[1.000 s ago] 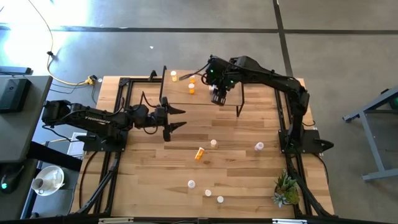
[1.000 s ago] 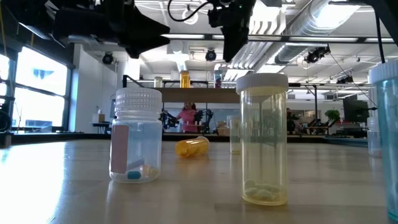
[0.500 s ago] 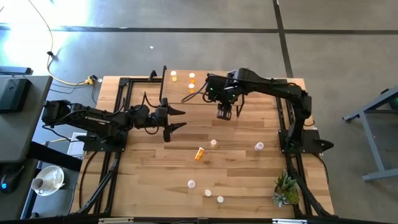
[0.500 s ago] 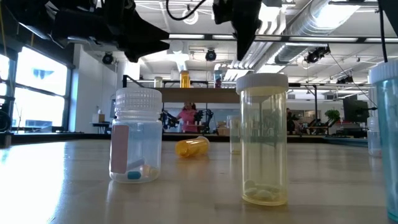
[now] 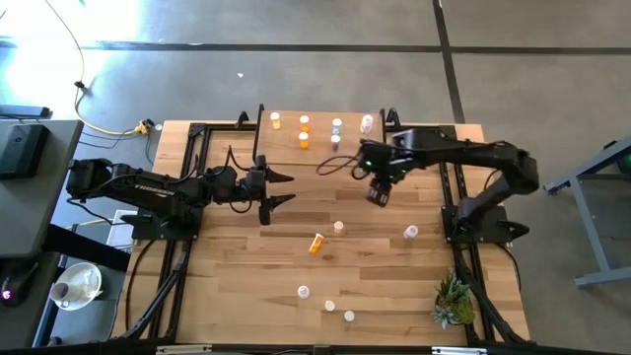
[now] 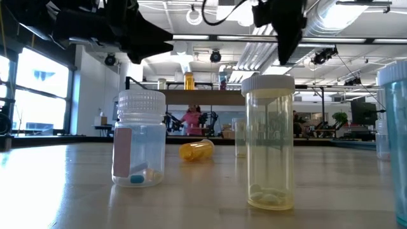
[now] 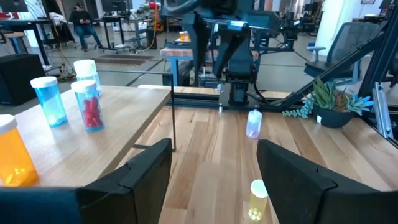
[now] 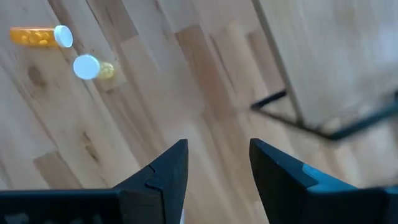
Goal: Pick and place medicine bottles onto shelf by color
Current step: Put the top transparent pill bottle on the shelf aligned with the transparent pill bottle
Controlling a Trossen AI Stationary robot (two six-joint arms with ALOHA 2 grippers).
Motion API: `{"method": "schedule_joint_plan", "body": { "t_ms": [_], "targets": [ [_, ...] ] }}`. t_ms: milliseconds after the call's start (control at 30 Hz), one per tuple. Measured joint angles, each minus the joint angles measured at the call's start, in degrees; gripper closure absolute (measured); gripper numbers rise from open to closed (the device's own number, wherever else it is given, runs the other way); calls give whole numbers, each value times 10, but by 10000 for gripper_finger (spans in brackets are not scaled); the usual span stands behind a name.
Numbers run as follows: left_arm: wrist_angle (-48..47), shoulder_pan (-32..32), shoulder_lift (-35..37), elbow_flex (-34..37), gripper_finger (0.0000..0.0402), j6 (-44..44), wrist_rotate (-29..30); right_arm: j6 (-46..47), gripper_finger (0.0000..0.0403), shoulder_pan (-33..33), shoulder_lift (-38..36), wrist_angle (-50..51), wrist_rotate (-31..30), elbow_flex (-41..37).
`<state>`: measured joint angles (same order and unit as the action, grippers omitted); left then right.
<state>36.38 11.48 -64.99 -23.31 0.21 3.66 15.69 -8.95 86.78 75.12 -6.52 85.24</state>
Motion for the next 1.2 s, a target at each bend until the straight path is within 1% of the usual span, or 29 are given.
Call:
{"method": "schedule_joint_plan", "body": {
  "t_ms": [267,500,633,733,833,1033,1200],
  "targets": [
    [-2,0,0,0,174,0,0,131,240,39,-113,-10,0,-112],
    [-2,0,0,0,174,20,0,227,240,61,-181,-23,0,-205],
    [-2,0,0,0,174,20,0,266,240,69,-193,-24,1,-245],
    [-2,0,0,0,174,20,0,297,232,78,-193,-25,10,-270],
    [-2,0,0,0,174,20,0,318,214,93,-193,-30,14,-295],
    [-2,0,0,0,174,20,0,366,169,132,-193,-56,70,-341],
    [-2,0,0,0,174,38,0,394,149,160,-193,-81,75,-362]
  ]
}}
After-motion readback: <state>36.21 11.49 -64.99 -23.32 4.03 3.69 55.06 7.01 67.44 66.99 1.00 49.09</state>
